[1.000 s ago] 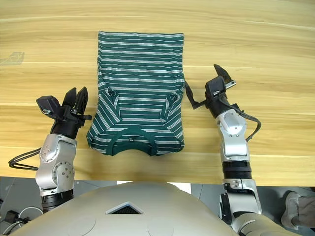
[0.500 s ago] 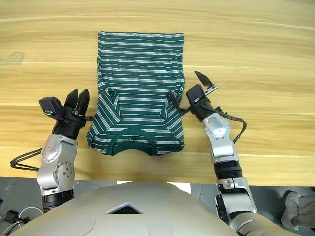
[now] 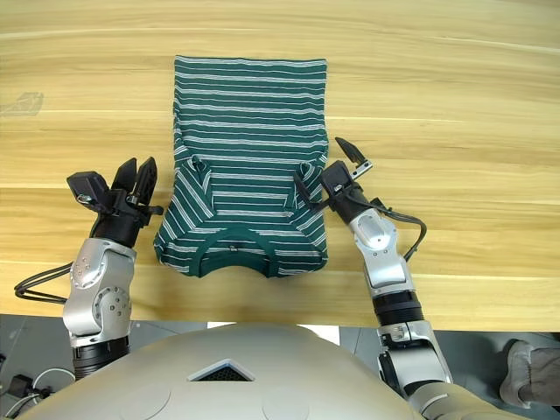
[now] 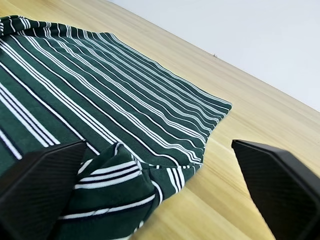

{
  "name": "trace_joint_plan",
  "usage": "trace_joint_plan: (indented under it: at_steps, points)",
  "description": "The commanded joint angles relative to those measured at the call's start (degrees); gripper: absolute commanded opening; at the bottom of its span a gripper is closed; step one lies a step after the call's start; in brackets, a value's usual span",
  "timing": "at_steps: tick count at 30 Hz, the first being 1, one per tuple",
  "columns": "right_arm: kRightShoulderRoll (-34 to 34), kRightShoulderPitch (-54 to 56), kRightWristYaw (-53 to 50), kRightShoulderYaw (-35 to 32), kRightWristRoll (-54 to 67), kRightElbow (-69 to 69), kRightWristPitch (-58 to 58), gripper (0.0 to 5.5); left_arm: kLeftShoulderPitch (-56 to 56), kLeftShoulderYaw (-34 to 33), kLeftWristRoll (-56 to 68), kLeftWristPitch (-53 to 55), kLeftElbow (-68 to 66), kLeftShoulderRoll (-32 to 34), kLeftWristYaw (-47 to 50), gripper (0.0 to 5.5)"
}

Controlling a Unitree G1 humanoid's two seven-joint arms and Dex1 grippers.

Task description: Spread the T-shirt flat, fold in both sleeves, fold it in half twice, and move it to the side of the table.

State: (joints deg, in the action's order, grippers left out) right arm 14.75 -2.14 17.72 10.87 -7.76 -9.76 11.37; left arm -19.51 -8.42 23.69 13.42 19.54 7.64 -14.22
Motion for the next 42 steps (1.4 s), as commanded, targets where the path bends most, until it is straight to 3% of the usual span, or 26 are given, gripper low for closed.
trace_joint_plan:
  at_steps: [1, 12, 17, 23, 27, 30, 32, 34, 42]
  points:
    - [-0.01, -0.23, 0.25, 0.82, -0.90, -1.38, -1.59, 5.37, 0.97, 0.57, -2.42, -1.21, -0.22, 0.71, 0.12, 1.91]
    - [1.33, 0.64, 0.32, 2.75, -3.14, -3.28, -4.02, 5.37, 4.26, 3.19, -8.44, -3.40, 0.06, 1.98, 0.38, 1.91]
    - [-0.84, 0.61, 5.22, -2.28, 10.11, 3.77, -1.62, 5.37, 5.02, 2.65, -8.31, -2.89, 0.86, 2.58, 0.10, 1.91]
    - [2.40, -3.68, 18.29, -10.25, 34.53, 16.75, -11.79, 5.37, 5.42, -4.20, -7.04, -3.71, 6.26, 9.90, -3.57, 1.91]
    - [7.97, -4.29, 23.22, -19.25, 41.84, 19.76, -13.37, 5.37, 0.25, -5.49, -22.79, -13.47, 7.45, 23.38, -8.99, 1.91]
    - [13.49, -5.62, 24.21, -21.39, 30.77, 18.44, -3.84, 5.37, -3.74, -4.82, -45.98, -27.31, 1.72, 38.10, -8.26, 1.91]
    - [17.87, -5.94, 22.67, -20.71, 14.52, 13.79, 13.90, 5.37, -4.57, -3.94, -51.42, -35.71, 0.71, 42.92, -8.48, 1.91]
    - [21.46, -5.88, 20.56, -20.64, 2.01, 9.46, 30.80, 5.37, -5.32, -3.05, -63.66, -45.12, -0.47, 47.99, -1.87, 1.91]
    - [28.39, -3.73, 9.65, -21.53, -27.47, -4.97, 66.72, 5.37, -6.05, -1.10, -82.55, -64.84, -9.50, 55.69, 17.42, 1.91]
